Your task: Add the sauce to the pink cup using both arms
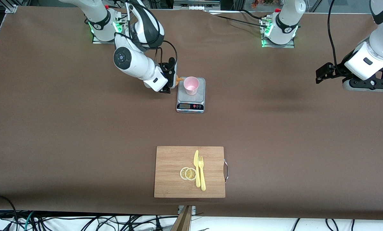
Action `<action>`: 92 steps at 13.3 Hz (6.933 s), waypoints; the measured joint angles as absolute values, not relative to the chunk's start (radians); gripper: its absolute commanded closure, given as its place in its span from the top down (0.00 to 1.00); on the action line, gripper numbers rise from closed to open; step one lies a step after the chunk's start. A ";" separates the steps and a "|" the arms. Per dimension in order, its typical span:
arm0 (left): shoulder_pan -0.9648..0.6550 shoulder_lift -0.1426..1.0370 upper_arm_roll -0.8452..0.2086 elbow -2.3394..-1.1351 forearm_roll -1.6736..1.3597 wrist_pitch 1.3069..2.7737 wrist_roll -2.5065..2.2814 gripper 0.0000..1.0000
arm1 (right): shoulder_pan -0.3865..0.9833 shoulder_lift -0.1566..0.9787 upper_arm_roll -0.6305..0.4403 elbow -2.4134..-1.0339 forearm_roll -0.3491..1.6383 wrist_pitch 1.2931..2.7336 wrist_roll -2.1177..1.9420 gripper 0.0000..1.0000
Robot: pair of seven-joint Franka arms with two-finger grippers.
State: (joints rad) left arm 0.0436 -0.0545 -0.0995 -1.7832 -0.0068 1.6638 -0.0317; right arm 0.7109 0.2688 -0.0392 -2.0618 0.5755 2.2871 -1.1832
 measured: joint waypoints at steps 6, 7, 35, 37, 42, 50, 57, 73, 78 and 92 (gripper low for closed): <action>0.044 -0.055 -0.100 -1.783 -0.007 1.664 -0.032 1.00 | 0.720 0.277 -0.017 -2.055 0.530 2.287 -1.125 0.27; 0.044 -0.055 -0.100 -1.783 -0.007 1.664 -0.032 1.00 | 0.725 0.282 -0.012 -2.052 0.512 2.287 -1.105 0.27; 0.044 -0.055 -0.100 -1.783 -0.007 1.664 -0.032 1.00 | 0.777 0.362 -0.004 -1.952 0.213 2.185 -0.865 0.28; 0.044 -0.055 -0.100 -1.783 -0.007 1.664 -0.032 1.00 | 0.777 0.362 -0.004 -1.951 0.210 2.185 -0.860 0.30; 0.044 -0.055 -0.100 -1.783 -0.007 1.664 -0.032 1.00 | 0.777 0.362 -0.004 -1.933 0.209 2.176 -0.856 0.22; 0.044 -0.055 -0.100 -1.783 -0.007 1.664 -0.032 1.00 | 0.776 0.362 -0.010 -1.930 0.208 2.171 -0.853 0.33; 0.044 -0.055 -0.102 -1.783 -0.007 1.664 -0.032 1.00 | 0.698 0.340 -0.020 -1.889 0.259 2.069 -0.883 0.33; 0.045 -0.054 -0.109 -1.782 -0.007 1.659 -0.032 1.00 | 0.224 0.237 -0.020 -1.887 0.577 1.702 -1.597 0.33; 0.045 -0.054 -0.109 -1.782 -0.007 1.659 -0.032 1.00 | 0.041 0.237 -0.020 -1.888 0.607 1.567 -1.868 0.33; 0.045 -0.054 -0.110 -1.782 -0.007 1.659 -0.032 1.00 | -0.234 0.407 -0.020 -1.901 0.665 1.412 -2.396 0.33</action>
